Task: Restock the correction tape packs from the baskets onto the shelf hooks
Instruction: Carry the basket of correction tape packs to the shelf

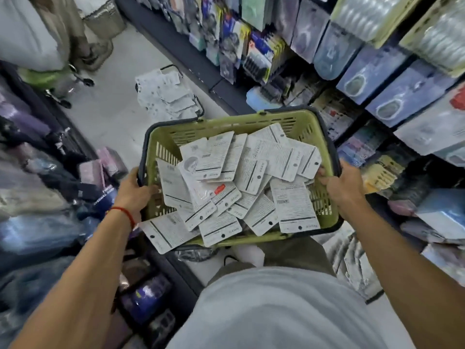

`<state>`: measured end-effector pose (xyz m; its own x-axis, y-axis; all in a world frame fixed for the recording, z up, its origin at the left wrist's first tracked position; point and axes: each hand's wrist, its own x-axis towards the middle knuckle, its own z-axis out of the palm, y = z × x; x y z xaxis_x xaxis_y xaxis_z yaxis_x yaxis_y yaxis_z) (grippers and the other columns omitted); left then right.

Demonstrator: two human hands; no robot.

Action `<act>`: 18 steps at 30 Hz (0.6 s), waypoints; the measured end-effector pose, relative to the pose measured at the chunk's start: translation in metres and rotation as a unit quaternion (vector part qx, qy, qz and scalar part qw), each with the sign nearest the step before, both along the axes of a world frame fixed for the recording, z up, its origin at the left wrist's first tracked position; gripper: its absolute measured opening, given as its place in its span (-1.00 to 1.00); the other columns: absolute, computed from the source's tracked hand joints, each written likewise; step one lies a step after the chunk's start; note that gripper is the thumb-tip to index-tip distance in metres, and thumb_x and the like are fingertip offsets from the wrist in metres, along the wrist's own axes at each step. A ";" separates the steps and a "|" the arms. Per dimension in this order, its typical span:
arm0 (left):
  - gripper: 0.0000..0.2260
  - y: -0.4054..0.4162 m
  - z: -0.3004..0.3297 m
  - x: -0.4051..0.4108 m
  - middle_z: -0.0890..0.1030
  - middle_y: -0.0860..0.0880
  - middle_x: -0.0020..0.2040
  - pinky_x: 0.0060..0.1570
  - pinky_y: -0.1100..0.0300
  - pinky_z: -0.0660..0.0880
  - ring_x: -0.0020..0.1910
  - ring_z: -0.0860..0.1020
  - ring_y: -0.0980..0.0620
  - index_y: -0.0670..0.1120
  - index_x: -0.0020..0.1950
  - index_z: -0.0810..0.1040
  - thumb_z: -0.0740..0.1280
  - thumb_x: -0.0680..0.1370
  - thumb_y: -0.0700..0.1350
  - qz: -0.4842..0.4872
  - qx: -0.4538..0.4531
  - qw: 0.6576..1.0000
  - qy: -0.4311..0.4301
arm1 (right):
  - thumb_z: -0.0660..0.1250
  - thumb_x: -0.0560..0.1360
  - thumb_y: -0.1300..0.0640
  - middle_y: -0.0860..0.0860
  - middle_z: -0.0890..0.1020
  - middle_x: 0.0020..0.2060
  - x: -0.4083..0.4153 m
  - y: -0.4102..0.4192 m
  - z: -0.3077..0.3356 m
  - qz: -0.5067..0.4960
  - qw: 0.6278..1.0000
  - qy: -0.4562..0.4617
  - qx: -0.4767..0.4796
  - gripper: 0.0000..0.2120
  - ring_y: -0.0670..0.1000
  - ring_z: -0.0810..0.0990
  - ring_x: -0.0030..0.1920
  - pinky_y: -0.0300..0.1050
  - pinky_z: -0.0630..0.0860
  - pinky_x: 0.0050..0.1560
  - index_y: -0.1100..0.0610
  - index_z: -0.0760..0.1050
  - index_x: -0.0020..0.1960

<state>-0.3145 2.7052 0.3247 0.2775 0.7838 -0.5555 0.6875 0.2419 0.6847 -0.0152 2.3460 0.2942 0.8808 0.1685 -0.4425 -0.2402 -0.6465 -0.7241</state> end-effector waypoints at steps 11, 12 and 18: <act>-0.67 0.066 0.011 0.219 0.64 -0.14 -0.21 -0.36 0.11 0.62 -0.36 0.62 -0.06 0.01 -0.03 0.51 0.44 0.51 -0.43 -0.230 0.044 0.967 0.100 | 0.48 0.51 0.24 0.19 0.70 -0.06 0.042 -0.010 -0.044 -0.182 0.977 0.109 -0.019 -0.80 0.24 0.67 -0.04 0.10 0.59 -0.04 0.13 0.61 0.12; -0.69 0.065 0.005 0.234 0.65 -0.18 -0.17 -0.23 0.00 0.66 -0.29 0.62 -0.12 0.01 -0.02 0.52 0.45 0.52 -0.40 -0.248 0.042 0.962 0.108 | 0.49 0.50 0.22 0.19 0.70 -0.05 0.038 -0.013 -0.047 -0.201 0.972 0.115 -0.034 -0.79 0.25 0.67 -0.04 0.14 0.61 -0.02 0.11 0.61 0.12; -0.68 0.053 -0.047 0.308 0.71 -0.17 -0.05 -0.04 -0.05 0.67 -0.09 0.69 -0.17 0.03 -0.01 0.54 0.46 0.49 -0.38 -0.377 0.035 0.917 0.125 | 0.51 0.49 0.18 0.19 0.69 -0.05 0.011 -0.037 -0.088 -0.298 0.945 0.115 -0.071 -0.73 0.25 0.66 -0.06 0.01 0.52 -0.12 0.18 0.61 0.16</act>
